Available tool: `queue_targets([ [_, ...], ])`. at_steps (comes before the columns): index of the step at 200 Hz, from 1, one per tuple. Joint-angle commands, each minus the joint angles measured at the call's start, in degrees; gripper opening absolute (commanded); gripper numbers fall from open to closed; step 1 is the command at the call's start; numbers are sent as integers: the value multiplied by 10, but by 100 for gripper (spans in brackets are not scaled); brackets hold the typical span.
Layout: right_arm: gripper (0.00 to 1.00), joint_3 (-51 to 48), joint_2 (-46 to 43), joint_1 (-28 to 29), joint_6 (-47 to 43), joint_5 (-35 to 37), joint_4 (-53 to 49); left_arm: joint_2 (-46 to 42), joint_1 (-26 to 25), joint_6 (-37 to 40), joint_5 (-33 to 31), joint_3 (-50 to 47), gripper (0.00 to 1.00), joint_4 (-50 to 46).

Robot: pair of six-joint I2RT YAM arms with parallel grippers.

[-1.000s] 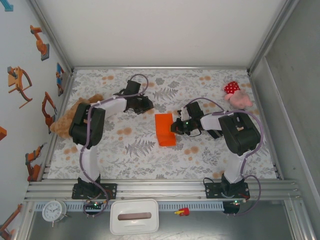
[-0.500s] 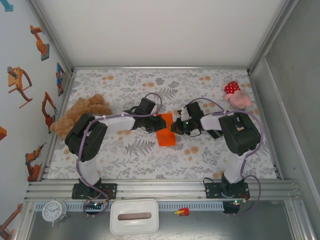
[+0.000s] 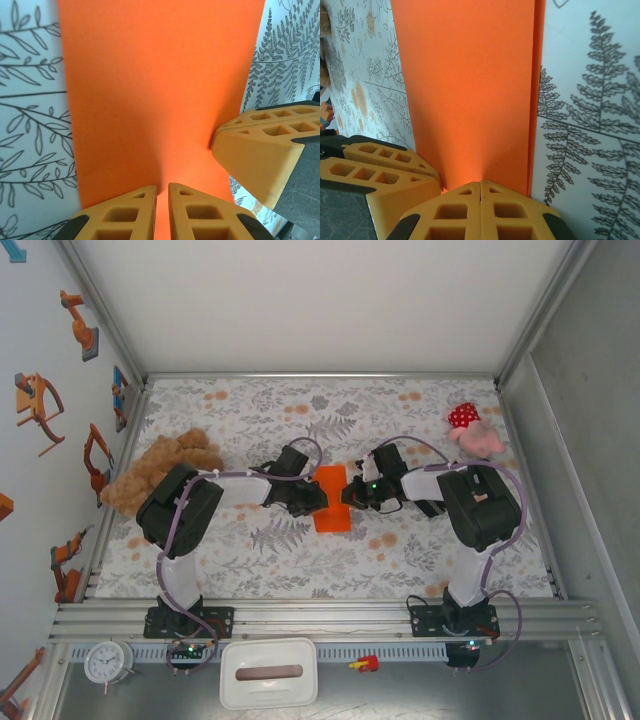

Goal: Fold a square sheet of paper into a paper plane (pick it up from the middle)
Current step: First fold the square sheet of paper in half at the center of the table.

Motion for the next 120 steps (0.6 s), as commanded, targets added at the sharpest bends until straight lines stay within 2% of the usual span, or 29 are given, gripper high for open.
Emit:
queue_targets([
  [1, 0, -63, 75, -23, -11, 214, -153, 5, 6, 2, -1, -40, 16, -1],
  [61, 0, -63, 79, -23, -10, 220, -151, -100, 44, 53, -9, -106, 16, -32],
  [72, 0, -63, 79, -23, -10, 220, -152, -126, 37, 39, -2, -114, 16, 2],
  [87, 0, -64, 81, -23, -9, 221, -150, -135, 16, 0, 17, -128, 16, 99],
  [120, 0, -66, 86, -23, -5, 221, -142, -65, -16, -40, 22, -89, 16, 148],
])
